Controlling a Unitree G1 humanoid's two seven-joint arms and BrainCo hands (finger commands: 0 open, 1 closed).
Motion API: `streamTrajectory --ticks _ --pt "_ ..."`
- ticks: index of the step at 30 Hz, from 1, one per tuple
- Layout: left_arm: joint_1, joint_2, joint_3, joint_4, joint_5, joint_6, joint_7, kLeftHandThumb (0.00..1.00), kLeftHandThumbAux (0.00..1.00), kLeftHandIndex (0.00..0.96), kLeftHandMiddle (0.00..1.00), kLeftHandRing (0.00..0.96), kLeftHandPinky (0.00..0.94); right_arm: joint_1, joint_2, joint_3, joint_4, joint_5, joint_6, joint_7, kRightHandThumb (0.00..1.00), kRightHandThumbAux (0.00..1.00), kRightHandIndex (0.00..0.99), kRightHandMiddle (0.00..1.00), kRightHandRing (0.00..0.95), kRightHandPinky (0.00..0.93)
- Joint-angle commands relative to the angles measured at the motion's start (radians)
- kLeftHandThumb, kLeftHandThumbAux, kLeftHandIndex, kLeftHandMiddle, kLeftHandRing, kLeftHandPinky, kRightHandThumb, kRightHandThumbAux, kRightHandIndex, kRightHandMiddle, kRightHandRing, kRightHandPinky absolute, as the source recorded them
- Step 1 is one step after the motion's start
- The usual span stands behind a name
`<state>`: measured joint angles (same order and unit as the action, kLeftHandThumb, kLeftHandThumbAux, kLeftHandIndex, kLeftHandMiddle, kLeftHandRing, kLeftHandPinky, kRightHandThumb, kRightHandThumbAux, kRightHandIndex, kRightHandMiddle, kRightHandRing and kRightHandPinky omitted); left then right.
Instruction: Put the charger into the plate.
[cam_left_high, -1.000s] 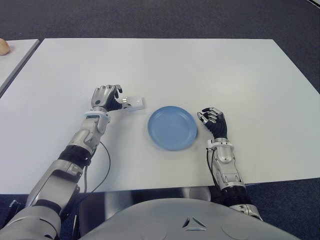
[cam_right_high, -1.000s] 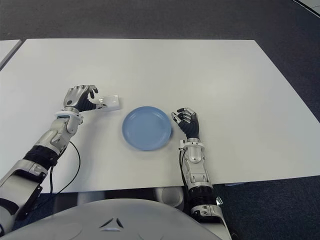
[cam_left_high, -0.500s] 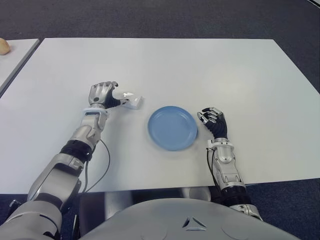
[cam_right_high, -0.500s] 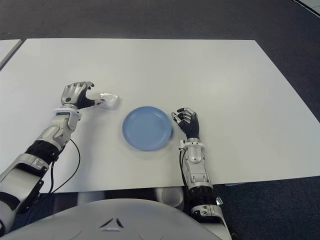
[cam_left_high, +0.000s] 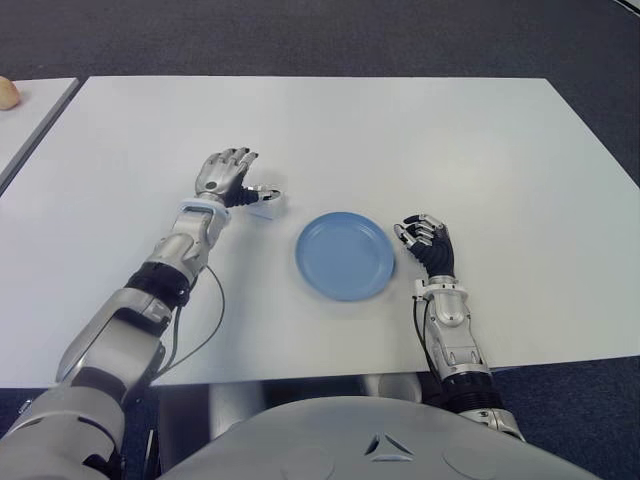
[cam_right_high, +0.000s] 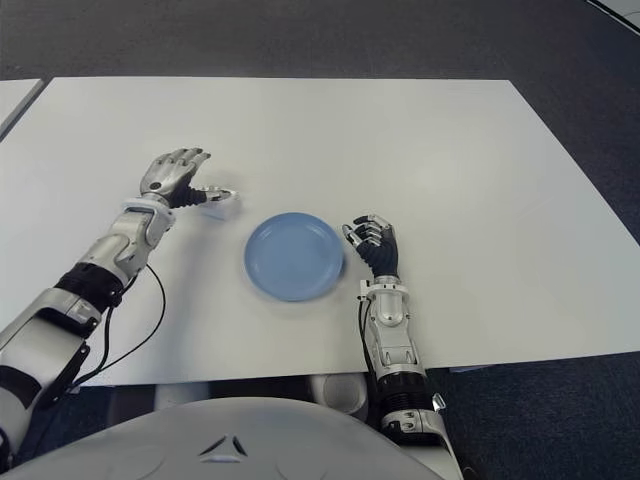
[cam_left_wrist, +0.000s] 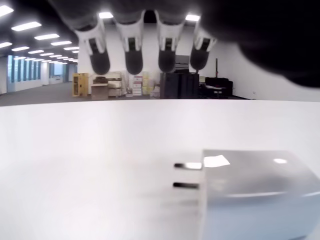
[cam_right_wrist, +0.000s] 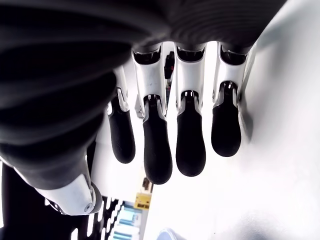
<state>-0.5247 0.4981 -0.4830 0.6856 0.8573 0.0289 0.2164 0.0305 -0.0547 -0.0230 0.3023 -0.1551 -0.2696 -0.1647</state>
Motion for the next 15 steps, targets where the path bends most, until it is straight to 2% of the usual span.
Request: streamTrajectory --ticks 1,9,15 --pt "-0.052 0.020 -0.043 0.063 0.021 -0.054 -0.069 0.487 0.167 0.000 0.000 0.000 0.000 0.004 -0.005 -0.005 0.019 0.000 0.016 -0.003 0.704 0.731 0.430 0.627 0.642 0.641" --pt "-0.118 0.039 -0.091 0.094 0.026 -0.118 -0.204 0.532 0.192 0.000 0.000 0.000 0.000 -0.001 -0.014 -0.004 0.042 -0.005 0.015 -0.003 0.703 0.732 0.429 0.626 0.645 0.651" --pt "-0.154 0.045 -0.115 0.100 0.034 -0.131 -0.285 0.579 0.226 0.000 0.000 0.000 0.000 -0.006 -0.012 -0.006 0.055 0.000 0.003 -0.005 0.703 0.732 0.430 0.618 0.638 0.639"
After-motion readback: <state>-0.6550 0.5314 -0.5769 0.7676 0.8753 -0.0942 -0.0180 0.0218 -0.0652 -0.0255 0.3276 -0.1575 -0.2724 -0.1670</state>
